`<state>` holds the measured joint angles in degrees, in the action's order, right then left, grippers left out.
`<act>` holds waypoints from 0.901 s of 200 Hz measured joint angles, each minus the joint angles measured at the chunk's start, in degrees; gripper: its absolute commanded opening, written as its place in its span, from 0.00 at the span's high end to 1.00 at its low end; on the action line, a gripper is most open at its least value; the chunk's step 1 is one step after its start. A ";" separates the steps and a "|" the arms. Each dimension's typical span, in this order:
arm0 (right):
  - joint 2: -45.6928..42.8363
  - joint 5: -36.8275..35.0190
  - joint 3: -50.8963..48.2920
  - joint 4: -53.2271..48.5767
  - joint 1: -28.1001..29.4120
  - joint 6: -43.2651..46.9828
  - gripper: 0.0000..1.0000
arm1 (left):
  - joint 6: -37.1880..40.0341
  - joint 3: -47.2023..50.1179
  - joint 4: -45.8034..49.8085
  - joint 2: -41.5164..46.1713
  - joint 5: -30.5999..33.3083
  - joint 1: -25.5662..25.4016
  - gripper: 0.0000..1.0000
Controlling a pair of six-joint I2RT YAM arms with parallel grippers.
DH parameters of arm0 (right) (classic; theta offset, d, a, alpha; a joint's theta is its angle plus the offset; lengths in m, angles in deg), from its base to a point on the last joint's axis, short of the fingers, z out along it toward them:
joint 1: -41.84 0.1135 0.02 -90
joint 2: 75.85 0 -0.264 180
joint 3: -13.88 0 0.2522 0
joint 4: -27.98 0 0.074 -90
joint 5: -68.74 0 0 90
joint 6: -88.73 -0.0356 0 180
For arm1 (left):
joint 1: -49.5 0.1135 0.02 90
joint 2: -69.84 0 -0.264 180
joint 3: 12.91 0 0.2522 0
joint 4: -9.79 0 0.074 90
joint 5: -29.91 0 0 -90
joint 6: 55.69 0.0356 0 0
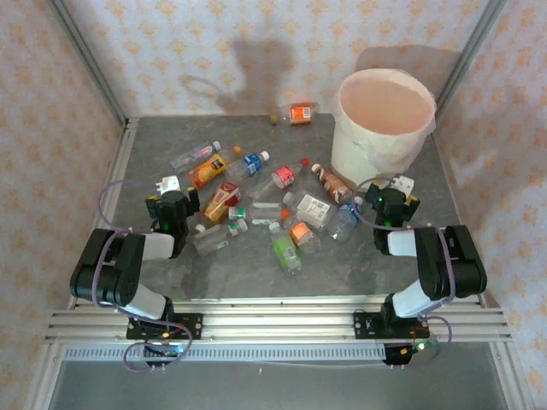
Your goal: Put the plastic bottles in the bin
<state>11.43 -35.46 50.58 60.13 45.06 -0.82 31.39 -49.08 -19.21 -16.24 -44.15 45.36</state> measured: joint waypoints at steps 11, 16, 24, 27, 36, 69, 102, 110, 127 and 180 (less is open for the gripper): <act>0.00 0.00 0.00 0.00 0.00 0.00 0.01 | 0.00 0.00 0.00 0.00 0.00 0.00 0.00; 0.00 0.00 0.00 0.00 0.00 0.00 0.01 | -0.02 0.00 -0.02 0.00 0.00 0.00 0.00; 0.00 0.00 0.00 0.00 0.00 0.00 0.01 | -0.02 0.00 -0.02 0.00 0.00 0.00 0.00; 0.00 0.00 0.00 0.00 0.00 0.00 0.01 | 0.00 0.00 -0.02 0.00 0.00 0.00 0.00; 0.00 0.00 0.00 0.00 0.00 0.00 0.01 | 0.00 0.00 -0.02 0.00 0.00 0.00 0.00; 0.00 0.00 0.00 0.00 0.00 0.00 0.01 | 0.00 0.00 -0.02 0.00 0.00 0.00 0.00; 0.00 0.00 0.00 0.00 0.00 0.00 0.01 | 0.00 0.00 -0.02 0.00 0.00 0.00 0.00; 0.00 0.00 0.00 0.00 0.00 0.00 0.01 | 0.00 0.00 -0.02 0.00 0.00 0.00 0.00; 0.00 0.00 0.00 0.00 0.00 0.00 0.01 | 0.00 0.00 0.00 0.00 0.00 0.00 0.00; -5.31 0.68 0.24 -5.57 0.26 0.26 0.01 | 0.02 -0.04 0.04 1.01 0.02 0.00 0.00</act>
<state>6.12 -34.78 50.82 54.56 45.32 -0.56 31.41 -49.13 -19.17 -15.24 -44.13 45.36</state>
